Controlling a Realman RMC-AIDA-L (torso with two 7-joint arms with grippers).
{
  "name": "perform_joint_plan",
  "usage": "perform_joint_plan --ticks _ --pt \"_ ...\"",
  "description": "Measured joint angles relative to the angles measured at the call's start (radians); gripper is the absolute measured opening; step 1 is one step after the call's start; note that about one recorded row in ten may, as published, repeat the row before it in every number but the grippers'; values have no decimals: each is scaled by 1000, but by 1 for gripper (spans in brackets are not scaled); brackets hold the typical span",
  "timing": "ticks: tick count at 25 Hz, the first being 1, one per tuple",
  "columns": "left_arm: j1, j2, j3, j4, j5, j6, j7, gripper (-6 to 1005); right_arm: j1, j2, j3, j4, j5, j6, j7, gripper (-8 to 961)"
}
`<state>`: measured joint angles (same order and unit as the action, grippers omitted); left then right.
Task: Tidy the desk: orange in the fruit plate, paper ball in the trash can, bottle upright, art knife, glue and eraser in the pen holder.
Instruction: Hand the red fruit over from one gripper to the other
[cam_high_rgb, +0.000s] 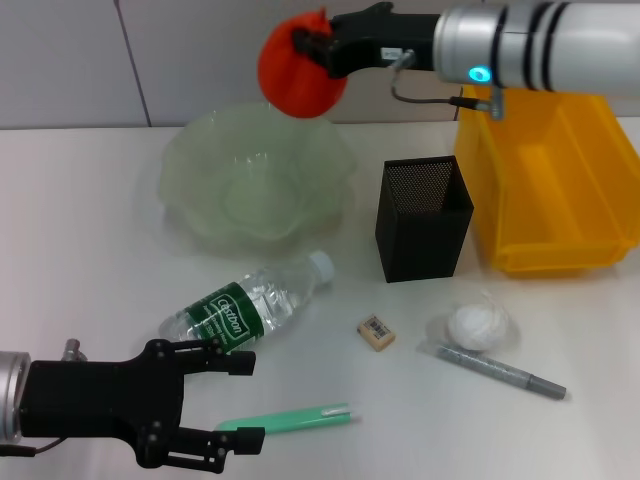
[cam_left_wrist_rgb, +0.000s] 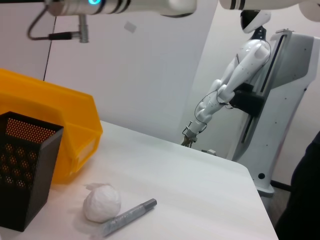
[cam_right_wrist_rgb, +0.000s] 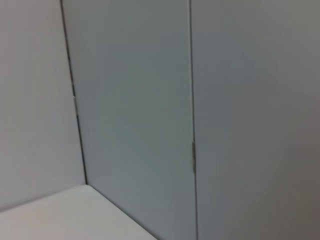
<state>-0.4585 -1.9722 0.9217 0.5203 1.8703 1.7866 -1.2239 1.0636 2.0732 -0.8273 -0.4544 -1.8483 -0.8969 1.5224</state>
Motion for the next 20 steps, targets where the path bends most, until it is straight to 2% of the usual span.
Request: perform_joint_plan --ticks 10,20 --pt "-5 -4 -2 7 6 -27 3 860 65 13 -166 73 2 166 -2 79" --pt "-3 -14 1 7 27 -47 19 860 69 11 -200 71 -1 176 -56 81"
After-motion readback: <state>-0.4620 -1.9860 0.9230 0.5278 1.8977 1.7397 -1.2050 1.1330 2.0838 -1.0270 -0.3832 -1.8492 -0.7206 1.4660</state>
